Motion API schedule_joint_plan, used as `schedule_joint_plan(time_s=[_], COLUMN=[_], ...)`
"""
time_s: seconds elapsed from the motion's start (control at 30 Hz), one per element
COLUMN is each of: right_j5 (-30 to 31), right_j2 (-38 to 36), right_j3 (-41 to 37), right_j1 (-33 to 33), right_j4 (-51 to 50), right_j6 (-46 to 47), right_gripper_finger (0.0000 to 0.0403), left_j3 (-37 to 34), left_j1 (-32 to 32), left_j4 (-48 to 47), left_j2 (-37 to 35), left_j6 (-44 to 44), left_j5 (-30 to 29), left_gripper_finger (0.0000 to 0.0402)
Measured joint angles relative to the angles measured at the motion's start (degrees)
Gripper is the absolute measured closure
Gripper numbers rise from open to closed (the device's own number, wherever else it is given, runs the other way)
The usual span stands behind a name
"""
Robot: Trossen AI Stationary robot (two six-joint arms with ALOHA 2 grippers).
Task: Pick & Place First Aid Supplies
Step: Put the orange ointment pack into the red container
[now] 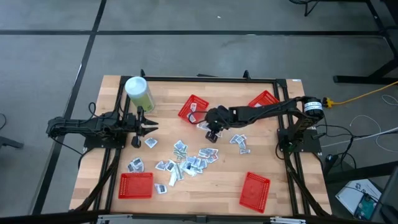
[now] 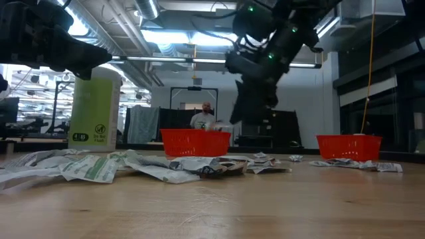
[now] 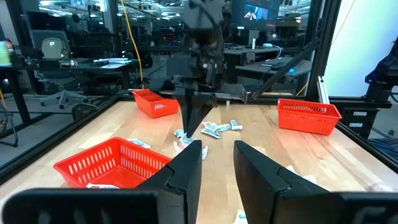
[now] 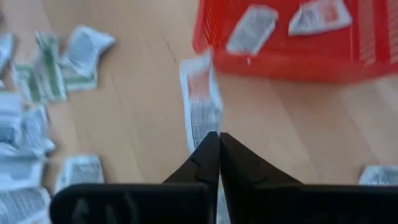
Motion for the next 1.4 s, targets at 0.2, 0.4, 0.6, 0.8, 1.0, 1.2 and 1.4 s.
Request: schedule_joint_plan(time_s=[0.2,0.4,0.6,0.8,1.0,1.2,1.4], right_j5=[1.4,1.5,-0.4,-4.4,-5.5,-5.7,-5.6], right_j2=[0.0,0.0,0.0,0.3,0.6,0.6,0.6], right_j3=[0.4,0.4,0.4,-0.7,-4.1,-4.6,-4.6], right_j1=[-0.8,-1.8,-1.7,-1.7,-1.3,-1.2,-1.3], right_j4=[8.8,10.9,6.3,4.0,7.1,8.6,8.2], right_j6=[-2.0,-2.8,-3.1,-2.9,-3.1,-11.8,-31.7], right_gripper_finger=[0.0399,0.0389,0.0387,0.0387,0.0375,0.0315,0.0255], left_j3=[0.0,0.0,0.0,0.0,0.0,0.0,0.0], left_j1=[0.0,0.0,0.0,0.0,0.0,0.0,0.0], left_j4=[0.0,0.0,0.0,0.0,0.0,0.0,0.0], left_j2=[0.0,0.0,0.0,0.0,0.0,0.0,0.0], left_j6=[0.0,0.0,0.0,0.0,0.0,0.0,0.0], left_j5=[0.0,0.0,0.0,0.0,0.0,0.0,0.0], left_gripper_finger=[0.0313,0.0313,0.0313,0.0313,0.0313,0.0313,0.0313])
